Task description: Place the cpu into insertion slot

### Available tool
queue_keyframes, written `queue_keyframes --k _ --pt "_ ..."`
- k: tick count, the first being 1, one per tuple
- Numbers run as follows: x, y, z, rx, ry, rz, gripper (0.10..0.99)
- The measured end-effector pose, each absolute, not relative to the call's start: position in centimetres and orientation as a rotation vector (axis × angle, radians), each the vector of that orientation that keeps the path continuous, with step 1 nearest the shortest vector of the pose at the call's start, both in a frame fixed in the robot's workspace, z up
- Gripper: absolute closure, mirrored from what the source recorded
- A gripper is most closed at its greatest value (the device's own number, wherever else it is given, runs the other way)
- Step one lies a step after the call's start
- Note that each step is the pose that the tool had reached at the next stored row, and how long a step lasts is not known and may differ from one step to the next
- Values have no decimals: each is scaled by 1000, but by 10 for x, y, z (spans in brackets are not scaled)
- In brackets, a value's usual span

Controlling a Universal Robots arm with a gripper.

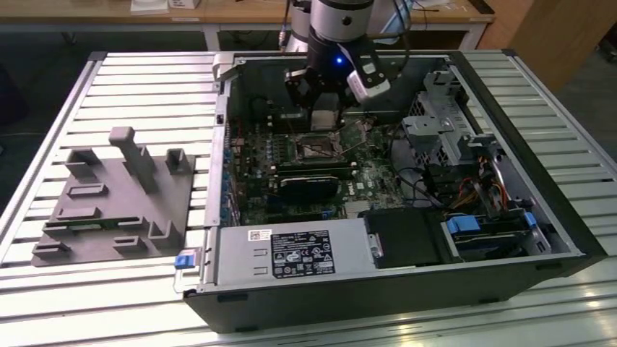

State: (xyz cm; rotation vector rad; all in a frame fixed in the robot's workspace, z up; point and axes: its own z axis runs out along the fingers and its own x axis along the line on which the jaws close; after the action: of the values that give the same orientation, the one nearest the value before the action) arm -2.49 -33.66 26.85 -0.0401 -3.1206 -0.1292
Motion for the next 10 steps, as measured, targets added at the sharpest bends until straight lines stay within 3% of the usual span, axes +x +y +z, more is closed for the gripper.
queue_keyframes --k 10 --pt "-26 -336 257 -40 -3121 -121 549"
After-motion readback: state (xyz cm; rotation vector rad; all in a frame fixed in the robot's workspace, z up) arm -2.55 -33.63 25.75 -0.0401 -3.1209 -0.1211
